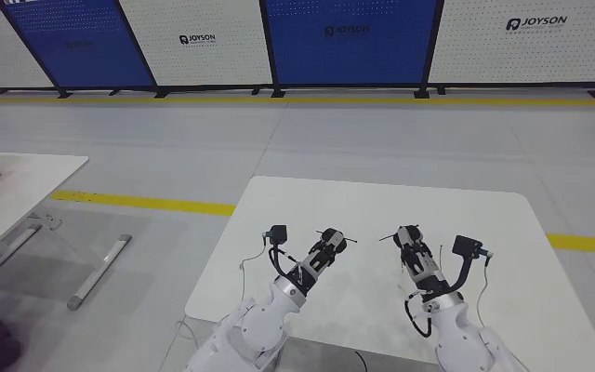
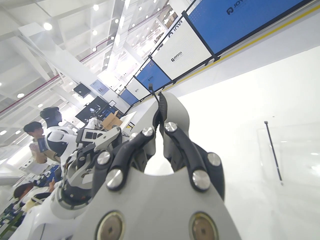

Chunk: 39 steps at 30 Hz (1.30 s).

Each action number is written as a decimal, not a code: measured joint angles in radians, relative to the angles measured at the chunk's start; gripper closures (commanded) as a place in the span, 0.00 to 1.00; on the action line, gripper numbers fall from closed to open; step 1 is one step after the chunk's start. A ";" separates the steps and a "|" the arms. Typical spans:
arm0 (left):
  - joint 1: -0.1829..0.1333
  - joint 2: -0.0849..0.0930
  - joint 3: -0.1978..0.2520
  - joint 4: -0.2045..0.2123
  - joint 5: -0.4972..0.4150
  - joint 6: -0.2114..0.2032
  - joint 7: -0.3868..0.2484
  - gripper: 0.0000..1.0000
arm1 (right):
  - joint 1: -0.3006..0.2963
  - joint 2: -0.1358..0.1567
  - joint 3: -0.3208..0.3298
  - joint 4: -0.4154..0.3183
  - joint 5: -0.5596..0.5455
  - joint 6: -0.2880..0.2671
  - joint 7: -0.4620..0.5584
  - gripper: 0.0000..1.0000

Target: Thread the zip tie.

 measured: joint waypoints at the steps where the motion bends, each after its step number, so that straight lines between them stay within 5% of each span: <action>1: 0.000 0.000 0.000 0.000 -0.001 0.000 0.000 1.00 | 0.000 0.000 0.000 0.000 0.000 0.000 0.000 1.00; 11: 0.000 0.000 -0.001 -0.001 -0.001 0.000 -0.001 1.00 | -0.004 -0.004 -0.008 -0.006 0.002 -0.007 -0.023 1.00; 20: 0.000 0.000 -0.001 -0.001 -0.001 0.000 -0.001 1.00 | -0.001 -0.032 -0.092 0.022 -0.017 0.004 -0.134 1.00; 39: -0.023 -0.005 0.018 0.026 0.063 0.023 0.041 1.00 | -0.002 -0.033 -0.093 0.021 -0.013 0.004 -0.133 1.00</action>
